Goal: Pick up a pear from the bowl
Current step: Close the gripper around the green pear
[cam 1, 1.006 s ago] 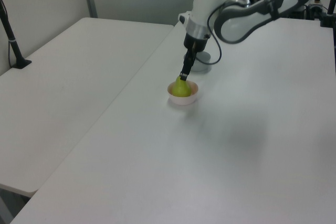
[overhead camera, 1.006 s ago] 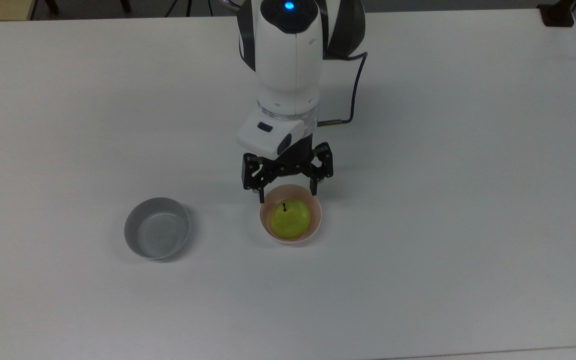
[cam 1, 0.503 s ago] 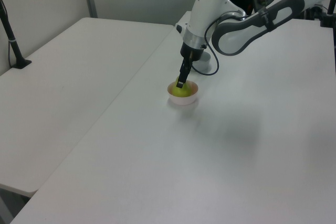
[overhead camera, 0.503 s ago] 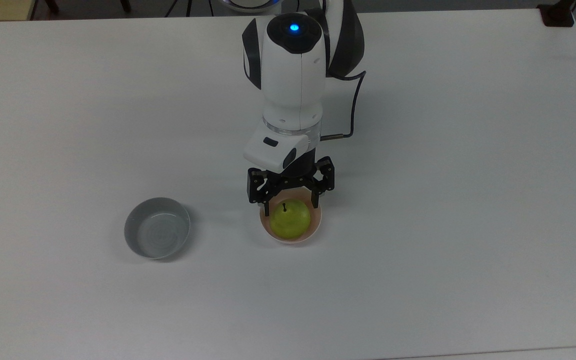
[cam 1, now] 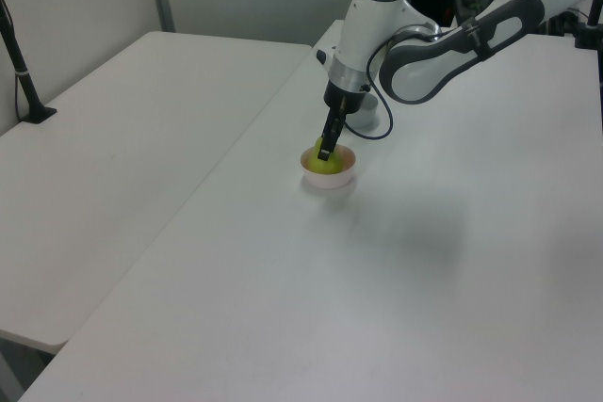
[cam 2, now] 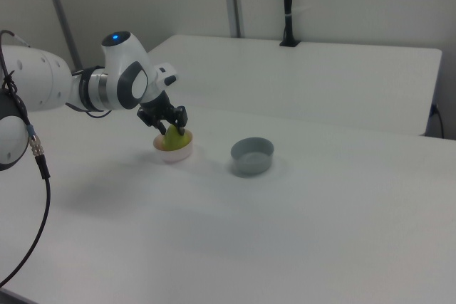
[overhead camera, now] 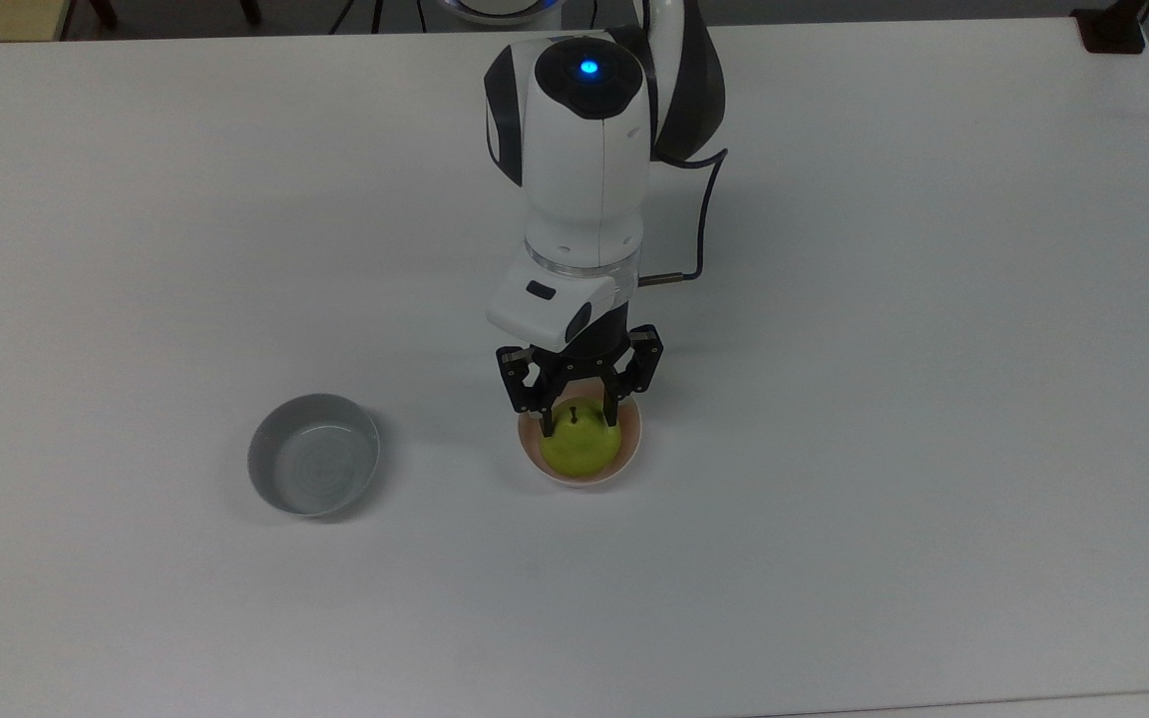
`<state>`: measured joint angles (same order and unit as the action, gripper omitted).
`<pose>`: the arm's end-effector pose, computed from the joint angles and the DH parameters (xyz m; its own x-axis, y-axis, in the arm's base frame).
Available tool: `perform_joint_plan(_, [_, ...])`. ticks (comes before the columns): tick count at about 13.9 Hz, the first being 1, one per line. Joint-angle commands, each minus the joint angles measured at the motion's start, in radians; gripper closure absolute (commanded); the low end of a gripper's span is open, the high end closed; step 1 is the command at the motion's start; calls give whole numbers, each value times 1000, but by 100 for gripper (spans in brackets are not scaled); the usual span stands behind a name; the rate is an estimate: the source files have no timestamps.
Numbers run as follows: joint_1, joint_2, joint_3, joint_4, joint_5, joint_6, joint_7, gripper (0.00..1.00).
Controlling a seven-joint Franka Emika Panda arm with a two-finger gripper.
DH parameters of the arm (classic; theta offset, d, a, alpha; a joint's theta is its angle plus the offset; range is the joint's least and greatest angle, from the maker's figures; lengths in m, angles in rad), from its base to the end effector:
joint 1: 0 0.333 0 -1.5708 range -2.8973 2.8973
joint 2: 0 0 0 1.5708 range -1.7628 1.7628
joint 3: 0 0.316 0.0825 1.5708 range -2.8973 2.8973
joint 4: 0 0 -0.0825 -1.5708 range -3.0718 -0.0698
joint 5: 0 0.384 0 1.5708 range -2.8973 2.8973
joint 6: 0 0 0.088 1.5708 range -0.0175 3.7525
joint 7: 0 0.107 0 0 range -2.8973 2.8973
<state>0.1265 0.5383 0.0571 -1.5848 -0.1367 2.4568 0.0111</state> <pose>0.7102 0.1253 0.3590 0.9122 0.2482 0.3260 0.2337 -0.9687 0.0834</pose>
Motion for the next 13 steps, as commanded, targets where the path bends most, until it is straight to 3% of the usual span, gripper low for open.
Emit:
perform_joint_plan(1, [10, 5, -10, 0, -20, 24, 26, 52])
perform_joint_plan(6, [10, 3, -8, 0, -20, 24, 24, 73])
perform_joint_plan(13, [10, -26, -8, -1, -14, 7, 27, 73])
